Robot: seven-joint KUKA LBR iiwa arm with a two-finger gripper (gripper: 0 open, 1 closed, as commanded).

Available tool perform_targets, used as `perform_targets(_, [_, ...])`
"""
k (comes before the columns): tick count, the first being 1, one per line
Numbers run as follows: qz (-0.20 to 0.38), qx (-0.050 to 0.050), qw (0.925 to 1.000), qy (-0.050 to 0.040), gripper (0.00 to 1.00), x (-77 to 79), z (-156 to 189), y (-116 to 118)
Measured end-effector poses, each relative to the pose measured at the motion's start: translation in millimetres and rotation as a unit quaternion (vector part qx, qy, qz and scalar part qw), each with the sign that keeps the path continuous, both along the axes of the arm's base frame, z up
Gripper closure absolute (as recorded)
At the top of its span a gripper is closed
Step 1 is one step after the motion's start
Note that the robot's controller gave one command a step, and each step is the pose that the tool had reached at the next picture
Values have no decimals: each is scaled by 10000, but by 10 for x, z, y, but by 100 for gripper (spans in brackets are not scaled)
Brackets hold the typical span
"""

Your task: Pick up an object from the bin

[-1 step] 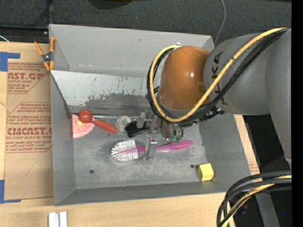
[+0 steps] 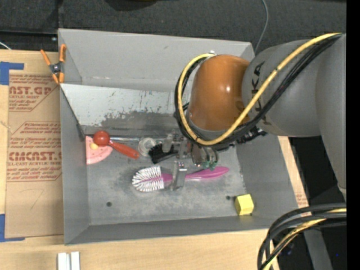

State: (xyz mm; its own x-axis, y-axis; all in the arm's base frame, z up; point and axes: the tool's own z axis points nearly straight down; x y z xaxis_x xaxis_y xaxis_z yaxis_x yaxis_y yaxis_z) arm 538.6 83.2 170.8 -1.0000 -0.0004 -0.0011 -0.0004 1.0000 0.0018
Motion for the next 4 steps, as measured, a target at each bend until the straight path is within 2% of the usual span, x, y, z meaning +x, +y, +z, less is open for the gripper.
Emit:
perform_targets(1, [49, -3, 10000, 33, 0, 69, -871, 5])
perform_targets(2, [24, 15, 10000, -67, 100, 156, -804, 259])
perform_targets(4, [-18, 20, 10000, -73, 100, 148, -817, 256])
